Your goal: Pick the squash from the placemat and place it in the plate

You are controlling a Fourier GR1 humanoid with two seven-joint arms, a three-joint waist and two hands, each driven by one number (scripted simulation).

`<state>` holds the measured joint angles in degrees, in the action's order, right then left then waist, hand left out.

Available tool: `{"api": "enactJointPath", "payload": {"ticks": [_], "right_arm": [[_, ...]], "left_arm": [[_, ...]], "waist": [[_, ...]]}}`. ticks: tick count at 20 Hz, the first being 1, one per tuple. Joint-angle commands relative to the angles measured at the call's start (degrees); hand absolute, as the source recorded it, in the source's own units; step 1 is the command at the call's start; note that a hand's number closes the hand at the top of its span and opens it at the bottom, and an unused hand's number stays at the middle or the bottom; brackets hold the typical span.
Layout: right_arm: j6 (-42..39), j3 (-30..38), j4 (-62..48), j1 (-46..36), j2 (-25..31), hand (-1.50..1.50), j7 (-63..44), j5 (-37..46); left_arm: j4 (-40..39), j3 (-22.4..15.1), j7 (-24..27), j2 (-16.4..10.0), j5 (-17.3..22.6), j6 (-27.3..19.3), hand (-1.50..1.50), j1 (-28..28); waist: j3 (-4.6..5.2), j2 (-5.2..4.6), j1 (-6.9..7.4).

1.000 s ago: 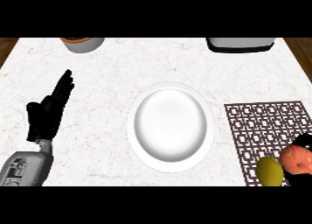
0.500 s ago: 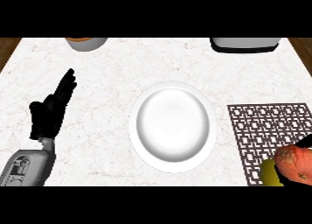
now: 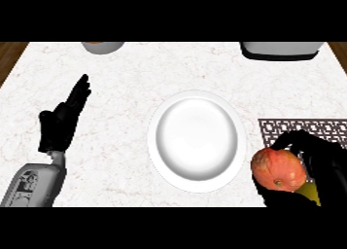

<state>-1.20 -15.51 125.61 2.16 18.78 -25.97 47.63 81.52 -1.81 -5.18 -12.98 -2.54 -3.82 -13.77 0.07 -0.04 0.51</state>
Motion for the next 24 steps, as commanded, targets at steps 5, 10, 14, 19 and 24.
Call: {"api": "enactJointPath", "payload": {"ticks": [5, 10, 14, 19, 24], "right_arm": [[-1.5, -7.2, -18.1, -17.6, -12.8, 1.50, -4.9, 4.7], [1.9, -12.4, -31.8, -20.4, -17.6, 1.50, -6.9, 15.1], [5.5, -11.6, -46.6, -26.2, -18.6, 1.50, -7.5, 16.5], [14.0, -11.2, -57.3, -31.0, -18.7, -1.50, -9.7, 0.6], [24.4, -15.1, -68.2, -36.7, -18.8, -1.50, -5.8, -7.9]], "left_arm": [[0.3, 2.0, -0.4, -1.0, 0.3, 1.8, 0.00, -0.2], [-1.4, 2.0, 0.7, -0.4, -0.3, 1.7, 0.00, -2.1], [-2.3, -0.6, 2.0, 3.0, -2.7, -0.6, 0.00, -0.4], [-1.7, 1.8, -1.5, 1.1, -0.8, 1.5, 0.00, -2.8], [0.3, 1.5, -0.9, 1.6, -1.5, 1.9, 0.00, -1.1]], "waist": [[-0.05, -0.04, 0.20], [-0.04, -0.08, 0.08], [-0.06, -0.39, 0.69], [-0.11, -0.28, 0.87], [-0.10, -0.15, 0.57]]}}
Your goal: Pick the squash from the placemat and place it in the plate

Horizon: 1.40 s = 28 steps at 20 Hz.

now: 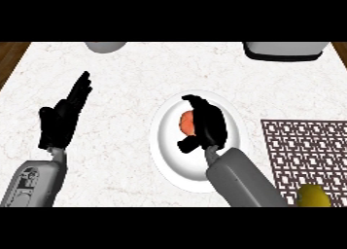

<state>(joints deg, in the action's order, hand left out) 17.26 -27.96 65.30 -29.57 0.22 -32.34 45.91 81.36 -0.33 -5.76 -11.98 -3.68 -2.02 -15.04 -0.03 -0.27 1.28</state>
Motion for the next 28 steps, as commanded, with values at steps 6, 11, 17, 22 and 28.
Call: {"api": "enactJointPath", "payload": {"ticks": [6, 11, 17, 22, 28], "right_arm": [[12.6, 1.4, 0.8, 0.8, -0.2, -1.50, 13.3, -17.3], [16.1, 7.1, 11.4, 5.5, -0.1, -1.50, 12.6, -18.6], [13.7, 14.4, 26.8, 18.9, 10.5, -1.50, 16.1, -26.2], [9.6, 19.8, 35.8, 30.0, 15.2, -1.50, 21.2, -33.7], [-3.0, 30.3, 34.5, 35.5, 22.2, -1.50, 29.2, -44.9]], "left_arm": [[-0.1, -0.2, 0.5, 1.7, -1.3, -1.4, 0.00, 0.4], [-1.6, 2.4, 0.2, -0.8, 0.2, 0.6, 0.00, -0.8], [0.8, 0.9, 1.1, 1.0, -1.1, -0.8, 0.00, 3.9], [2.8, 0.9, -1.9, 1.2, -2.2, -1.7, 0.00, 2.1], [0.7, 2.1, -1.3, 0.0, -1.1, 1.3, 0.00, 0.0]], "waist": [[-0.04, 0.09, -0.51], [0.02, 0.41, -1.93], [0.00, 0.61, -2.37], [-0.01, 0.48, -2.00], [0.02, 0.33, -1.77]]}}
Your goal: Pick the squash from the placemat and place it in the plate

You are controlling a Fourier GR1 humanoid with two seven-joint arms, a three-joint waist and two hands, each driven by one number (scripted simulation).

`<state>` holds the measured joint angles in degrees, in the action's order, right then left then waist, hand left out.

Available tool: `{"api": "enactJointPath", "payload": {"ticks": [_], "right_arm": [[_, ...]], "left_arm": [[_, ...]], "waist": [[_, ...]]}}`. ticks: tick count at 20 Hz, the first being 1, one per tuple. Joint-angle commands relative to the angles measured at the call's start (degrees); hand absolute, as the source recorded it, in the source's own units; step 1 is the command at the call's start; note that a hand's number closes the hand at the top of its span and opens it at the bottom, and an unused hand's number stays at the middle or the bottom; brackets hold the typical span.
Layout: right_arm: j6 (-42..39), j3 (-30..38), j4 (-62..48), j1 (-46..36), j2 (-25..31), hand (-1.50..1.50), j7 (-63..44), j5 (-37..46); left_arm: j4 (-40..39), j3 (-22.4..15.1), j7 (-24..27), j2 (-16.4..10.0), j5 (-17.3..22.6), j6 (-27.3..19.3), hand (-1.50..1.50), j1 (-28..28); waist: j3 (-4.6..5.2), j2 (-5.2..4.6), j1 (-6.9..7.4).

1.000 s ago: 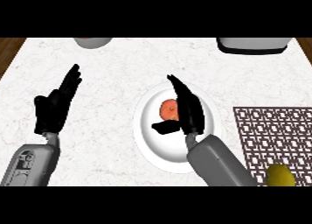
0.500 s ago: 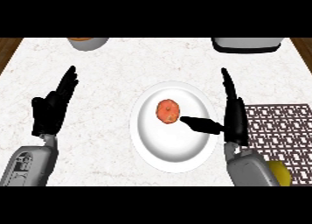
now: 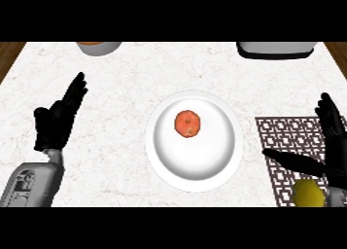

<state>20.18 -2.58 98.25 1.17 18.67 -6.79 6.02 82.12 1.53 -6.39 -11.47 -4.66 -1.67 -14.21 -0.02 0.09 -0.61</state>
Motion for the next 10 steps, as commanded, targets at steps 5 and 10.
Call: {"api": "enactJointPath", "payload": {"ticks": [5, 10], "right_arm": [[-11.6, 11.4, -3.4, 7.4, 3.9, -1.50, 12.0, -9.3], [-14.8, 15.3, -9.7, 6.3, 2.6, -1.50, 16.5, -9.0]], "left_arm": [[-0.4, -1.0, 0.4, 2.2, -2.8, -1.6, 0.00, 0.4], [2.6, 1.1, -0.8, 0.6, -1.4, 1.1, 0.00, 1.3]], "waist": [[0.01, -0.07, 0.28], [0.01, -0.06, 0.51]]}}
